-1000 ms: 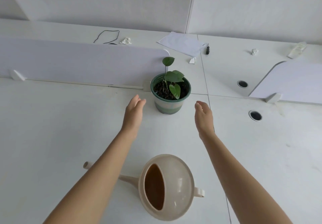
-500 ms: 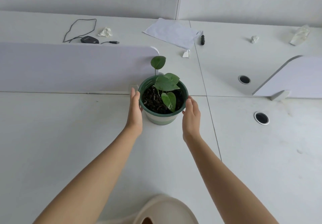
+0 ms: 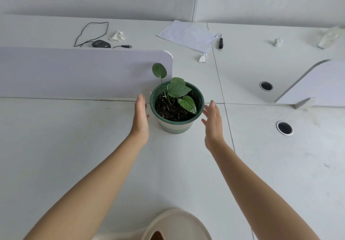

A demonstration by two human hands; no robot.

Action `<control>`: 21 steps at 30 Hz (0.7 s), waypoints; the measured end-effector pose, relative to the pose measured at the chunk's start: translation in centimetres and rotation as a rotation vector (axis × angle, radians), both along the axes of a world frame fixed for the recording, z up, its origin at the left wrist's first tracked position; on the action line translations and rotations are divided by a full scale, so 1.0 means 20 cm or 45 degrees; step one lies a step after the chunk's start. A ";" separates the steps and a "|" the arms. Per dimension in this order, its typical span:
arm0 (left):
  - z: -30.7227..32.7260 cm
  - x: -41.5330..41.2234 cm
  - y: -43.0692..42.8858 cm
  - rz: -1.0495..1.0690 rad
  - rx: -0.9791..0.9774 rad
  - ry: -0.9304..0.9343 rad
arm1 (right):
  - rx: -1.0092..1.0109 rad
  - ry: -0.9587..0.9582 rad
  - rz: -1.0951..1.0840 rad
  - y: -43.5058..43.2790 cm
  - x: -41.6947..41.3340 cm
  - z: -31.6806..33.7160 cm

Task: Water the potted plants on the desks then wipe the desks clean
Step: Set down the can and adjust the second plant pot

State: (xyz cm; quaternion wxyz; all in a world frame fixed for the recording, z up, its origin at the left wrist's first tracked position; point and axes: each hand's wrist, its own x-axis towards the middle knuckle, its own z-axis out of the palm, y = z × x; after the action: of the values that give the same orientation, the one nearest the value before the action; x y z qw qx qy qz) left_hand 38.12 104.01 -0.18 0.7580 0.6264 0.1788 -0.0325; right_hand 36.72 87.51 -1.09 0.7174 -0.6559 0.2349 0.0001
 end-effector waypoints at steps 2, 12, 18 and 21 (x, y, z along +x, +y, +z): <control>0.05 0.04 -0.01 -0.107 0.013 -0.023 | 0.002 -0.022 0.036 0.03 -0.04 -0.03; 0.09 -0.11 -0.10 -0.029 0.083 0.070 | -0.214 -0.105 0.329 0.03 0.01 0.12; 0.27 -0.30 0.08 0.157 0.004 0.218 | -0.228 -0.024 0.292 -0.06 -0.26 0.18; 0.38 -0.61 0.17 0.155 -0.042 0.086 | -0.242 -0.080 0.278 -0.11 -0.55 0.21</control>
State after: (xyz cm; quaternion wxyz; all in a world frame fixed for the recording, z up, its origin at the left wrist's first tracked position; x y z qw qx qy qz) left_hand 25.99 107.46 7.35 0.7624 0.6003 0.2415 -0.0105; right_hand 25.81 85.37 3.15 0.6546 -0.7423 0.1387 0.0353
